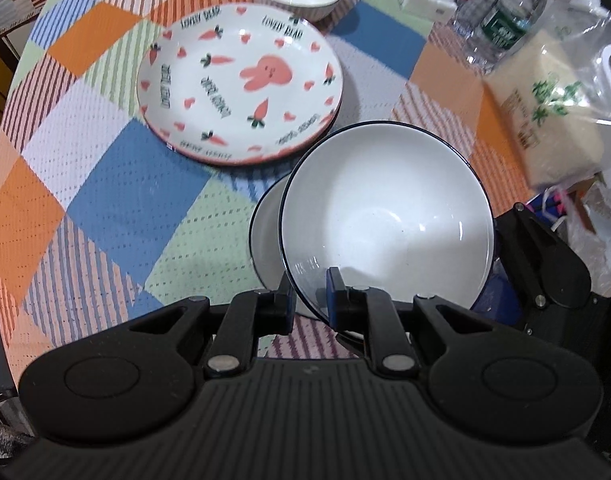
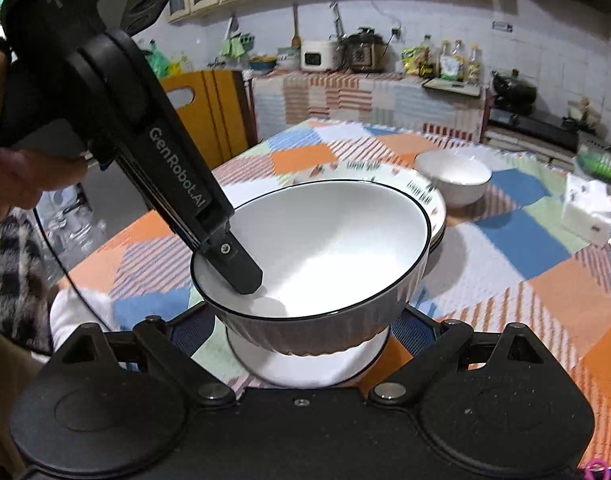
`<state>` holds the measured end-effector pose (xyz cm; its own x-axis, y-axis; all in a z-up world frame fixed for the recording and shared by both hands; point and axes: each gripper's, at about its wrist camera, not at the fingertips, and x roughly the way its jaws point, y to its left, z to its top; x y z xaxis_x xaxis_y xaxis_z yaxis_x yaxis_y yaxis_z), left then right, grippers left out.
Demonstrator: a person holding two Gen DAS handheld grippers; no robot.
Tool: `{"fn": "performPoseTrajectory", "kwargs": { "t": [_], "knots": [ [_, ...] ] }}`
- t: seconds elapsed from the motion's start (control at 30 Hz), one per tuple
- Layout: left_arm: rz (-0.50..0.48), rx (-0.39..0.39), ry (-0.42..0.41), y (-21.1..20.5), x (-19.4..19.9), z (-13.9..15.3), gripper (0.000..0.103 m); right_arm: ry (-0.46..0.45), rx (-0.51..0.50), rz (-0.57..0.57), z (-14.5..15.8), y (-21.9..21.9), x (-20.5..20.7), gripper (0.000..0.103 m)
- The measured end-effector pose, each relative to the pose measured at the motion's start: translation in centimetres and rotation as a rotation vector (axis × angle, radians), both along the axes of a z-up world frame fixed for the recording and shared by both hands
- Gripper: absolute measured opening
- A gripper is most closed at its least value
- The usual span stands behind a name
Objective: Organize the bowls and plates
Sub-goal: 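Lower the held bowl into the other bowl and open both grippers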
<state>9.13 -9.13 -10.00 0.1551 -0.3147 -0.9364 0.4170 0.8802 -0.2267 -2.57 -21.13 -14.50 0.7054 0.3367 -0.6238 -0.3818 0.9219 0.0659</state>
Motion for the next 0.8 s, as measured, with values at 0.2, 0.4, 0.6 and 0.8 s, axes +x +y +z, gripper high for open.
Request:
{"fn": "performPoseTrajectory", "kwargs": {
  "t": [0.2, 0.4, 0.6, 0.8],
  "knots": [
    [0.009, 0.035, 0.015, 0.2, 0.1, -1.8, 0.013, 0.018, -0.037, 0.022, -1.8, 0.6, -0.2, 0.094],
    [-0.004, 0.077, 0.002, -0.2, 0.3, -2.5, 0.013, 0.018, -0.085, 0.015, -2.1, 1.1, 0.0, 0.094],
    [-0.042, 0.16, -0.055, -1.3, 0.0, -2.8, 0.015, 0.011, -0.165, 0.019, -2.4, 2.1, 0.3, 0.096],
    [-0.059, 0.182, -0.083, -1.7, -0.2, -3.1, 0.02, 0.007, -0.183, 0.011, -2.4, 2.1, 0.1, 0.097]
  ]
}}
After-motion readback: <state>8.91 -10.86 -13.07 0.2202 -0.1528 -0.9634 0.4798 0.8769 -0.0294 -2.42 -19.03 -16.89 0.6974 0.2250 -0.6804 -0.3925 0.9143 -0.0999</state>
